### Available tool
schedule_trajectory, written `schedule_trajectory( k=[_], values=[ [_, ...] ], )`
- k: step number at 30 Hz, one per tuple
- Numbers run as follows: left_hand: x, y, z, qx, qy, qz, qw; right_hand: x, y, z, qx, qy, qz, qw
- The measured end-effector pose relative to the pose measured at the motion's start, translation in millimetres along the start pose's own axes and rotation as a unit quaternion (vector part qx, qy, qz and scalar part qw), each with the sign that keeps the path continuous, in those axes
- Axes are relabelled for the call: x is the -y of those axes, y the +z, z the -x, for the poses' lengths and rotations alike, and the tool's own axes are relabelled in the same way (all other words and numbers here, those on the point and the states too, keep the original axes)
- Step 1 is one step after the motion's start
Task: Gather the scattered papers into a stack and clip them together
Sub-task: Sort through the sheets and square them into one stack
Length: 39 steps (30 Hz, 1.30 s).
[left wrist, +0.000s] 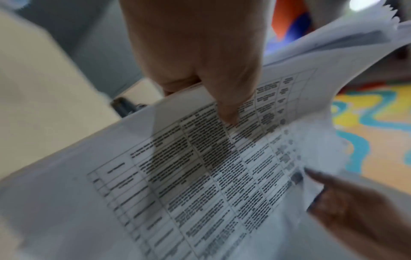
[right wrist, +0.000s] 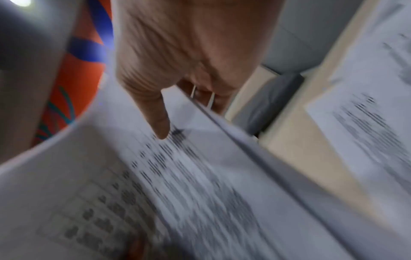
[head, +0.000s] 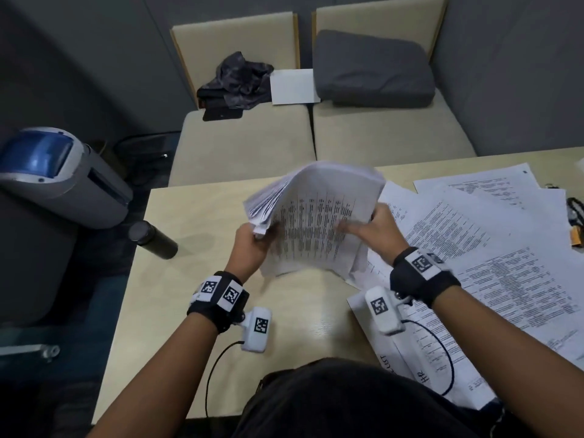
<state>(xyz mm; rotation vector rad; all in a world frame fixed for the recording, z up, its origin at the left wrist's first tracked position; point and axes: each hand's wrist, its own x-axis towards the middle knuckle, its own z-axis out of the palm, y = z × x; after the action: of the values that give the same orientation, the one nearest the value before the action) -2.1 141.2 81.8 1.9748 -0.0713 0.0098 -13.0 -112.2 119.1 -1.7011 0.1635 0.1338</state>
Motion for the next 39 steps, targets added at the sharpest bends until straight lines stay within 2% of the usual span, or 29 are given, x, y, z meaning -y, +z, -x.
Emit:
schedule_trajectory(
  k=[2, 5, 7, 8, 10, 12, 14, 16, 18, 19, 21, 22, 26, 29, 31, 34, 36, 39],
  values=[
    [-9, -12, -9, -0.001, 0.061, -0.078, 0.995, 22, -16, -9, -0.057, -0.078, 0.001, 0.995],
    [-40, -28, -22, 0.052, 0.131, -0.163, 0.976, 57, -33, -20, -0.093, -0.219, 0.108, 0.965],
    [-63, -33, -32, 0.08, 0.181, -0.242, 0.95, 68, -35, -26, -0.06, -0.302, 0.266, 0.913],
    [-73, -34, -36, 0.087, 0.203, -0.286, 0.932, 69, -34, -29, -0.029, -0.317, 0.334, 0.887],
    [-89, -34, -44, 0.112, 0.225, -0.349, 0.903, 66, -26, -29, 0.029, -0.284, 0.41, 0.866],
    [-96, -38, -49, 0.14, 0.214, -0.354, 0.9, 56, -22, -30, 0.028, -0.264, 0.388, 0.883],
    [-93, -54, -56, 0.145, 0.145, -0.289, 0.935, 45, -32, -31, -0.017, -0.257, 0.306, 0.917],
    [-74, -77, -60, 0.108, 0.05, -0.189, 0.975, 37, -47, -29, -0.056, -0.204, 0.21, 0.954],
    [-50, -94, -54, 0.073, -0.014, -0.038, 0.997, 34, -59, -22, -0.059, -0.142, 0.114, 0.981],
    [-38, -96, -49, 0.082, -0.03, 0.045, 0.995, 31, -61, -19, -0.062, -0.125, 0.068, 0.988],
    [-20, -86, -37, 0.132, -0.057, 0.195, 0.97, 24, -60, -16, -0.057, -0.11, -0.012, 0.992],
    [-17, -77, -31, 0.132, -0.066, 0.241, 0.959, 21, -56, -15, -0.05, -0.106, -0.045, 0.992],
    [-26, -55, -25, 0.012, -0.055, 0.239, 0.969, 18, -43, -14, -0.054, -0.074, -0.082, 0.992],
    [-33, -54, -26, -0.025, -0.032, 0.251, 0.967, 16, -38, -15, -0.036, -0.103, -0.115, 0.987],
    [-33, -51, -22, -0.045, -0.03, 0.252, 0.966, 9, -35, -14, -0.046, -0.093, -0.132, 0.986],
    [-8, -40, -3, -0.049, -0.077, 0.23, 0.969, -25, -36, -11, -0.06, -0.023, -0.036, 0.997],
    [17, -33, 14, -0.025, -0.126, 0.2, 0.971, -53, -39, -6, -0.04, 0.02, 0.042, 0.998],
    [34, -24, 29, -0.004, -0.155, 0.177, 0.972, -78, -41, 1, 0.013, 0.012, 0.057, 0.998]
  ],
)
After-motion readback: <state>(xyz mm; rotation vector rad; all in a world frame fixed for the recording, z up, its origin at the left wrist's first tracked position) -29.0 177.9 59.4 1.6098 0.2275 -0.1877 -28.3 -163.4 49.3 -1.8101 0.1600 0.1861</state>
